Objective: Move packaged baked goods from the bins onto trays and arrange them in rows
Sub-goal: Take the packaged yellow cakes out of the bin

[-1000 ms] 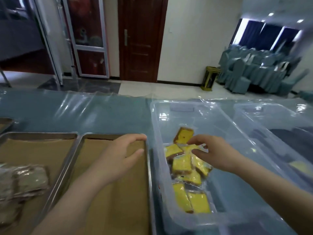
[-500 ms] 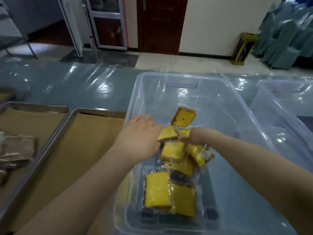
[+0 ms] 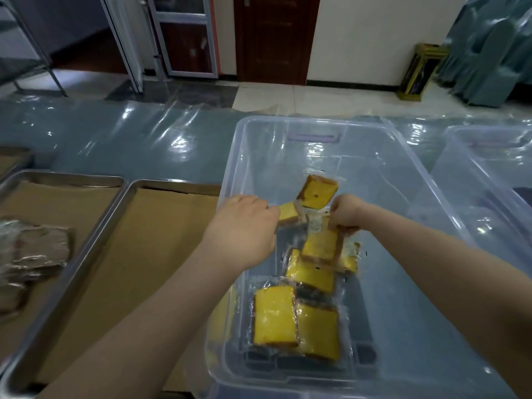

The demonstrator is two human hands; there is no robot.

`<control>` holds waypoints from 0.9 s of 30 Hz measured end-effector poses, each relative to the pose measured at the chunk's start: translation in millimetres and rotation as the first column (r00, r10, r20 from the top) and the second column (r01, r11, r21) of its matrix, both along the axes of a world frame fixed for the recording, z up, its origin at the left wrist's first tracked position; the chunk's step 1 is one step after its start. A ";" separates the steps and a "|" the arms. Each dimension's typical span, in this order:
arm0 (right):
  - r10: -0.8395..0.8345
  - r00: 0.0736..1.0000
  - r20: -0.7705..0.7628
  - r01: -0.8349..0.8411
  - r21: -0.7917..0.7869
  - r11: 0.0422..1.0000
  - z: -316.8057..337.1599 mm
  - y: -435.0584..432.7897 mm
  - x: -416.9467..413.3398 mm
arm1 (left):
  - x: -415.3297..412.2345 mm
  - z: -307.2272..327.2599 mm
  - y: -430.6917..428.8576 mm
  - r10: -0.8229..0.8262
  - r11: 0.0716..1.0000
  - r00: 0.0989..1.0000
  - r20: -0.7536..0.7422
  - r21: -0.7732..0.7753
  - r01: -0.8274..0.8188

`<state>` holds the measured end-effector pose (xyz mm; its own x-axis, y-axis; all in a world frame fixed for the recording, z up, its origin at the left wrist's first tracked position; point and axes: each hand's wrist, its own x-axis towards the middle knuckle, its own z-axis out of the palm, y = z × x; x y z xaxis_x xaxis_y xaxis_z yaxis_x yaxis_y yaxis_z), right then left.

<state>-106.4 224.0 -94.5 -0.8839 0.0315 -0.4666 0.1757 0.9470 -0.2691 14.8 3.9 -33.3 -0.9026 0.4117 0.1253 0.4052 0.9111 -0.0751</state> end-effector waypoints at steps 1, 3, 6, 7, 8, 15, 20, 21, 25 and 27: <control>0.032 0.999 0.040 -0.034 0.040 0.999 3.3 4.5 -1.5 | 0.0 -0.5 -0.1 0.002 1.000 1.000 0.000 0.003 -0.002; 0.133 0.979 0.154 -0.156 0.146 0.977 4.4 8.8 1.1 | -0.7 -1.0 -0.2 0.008 1.000 1.000 0.004 -0.004 -0.008; 0.266 0.961 0.075 -0.277 0.225 0.934 -20.1 8.6 7.6 | -1.7 -2.1 -0.4 0.004 1.000 1.000 -0.004 -0.014 -0.004; 0.244 0.970 -0.007 -0.237 0.214 0.948 -29.7 9.0 9.1 | -1.9 -2.2 -0.5 0.001 1.000 1.000 -0.006 -0.014 -0.001; 0.190 0.979 -0.078 -0.172 0.197 0.965 -37.2 9.8 9.7 | -2.5 -2.4 -0.6 -0.001 1.000 1.000 -0.006 -0.013 0.001; 0.138 0.944 0.299 -0.203 0.198 0.959 -62.4 10.7 18.0 | -3.6 -4.8 -2.2 -0.004 1.000 1.000 -0.022 -0.019 0.003; 0.165 0.964 0.211 -0.204 0.180 0.962 -61.6 -6.6 16.7 | -3.2 -5.2 -1.1 -0.005 1.000 1.000 -0.023 -0.020 0.004; 0.163 0.967 0.196 -0.193 0.147 0.970 -57.3 -8.8 14.8 | -3.0 -5.0 -1.2 -0.003 1.000 1.000 -0.024 -0.023 0.003; 0.192 0.949 0.250 -0.199 0.002 0.980 -55.0 -20.0 22.4 | -2.0 -3.0 -1.3 -0.006 0.999 0.999 -0.035 -0.041 0.005; 0.241 0.937 0.252 -0.257 0.031 0.966 -63.0 -28.2 34.2 | -2.0 -1.7 -0.8 -0.004 0.998 0.999 -0.034 -0.058 0.002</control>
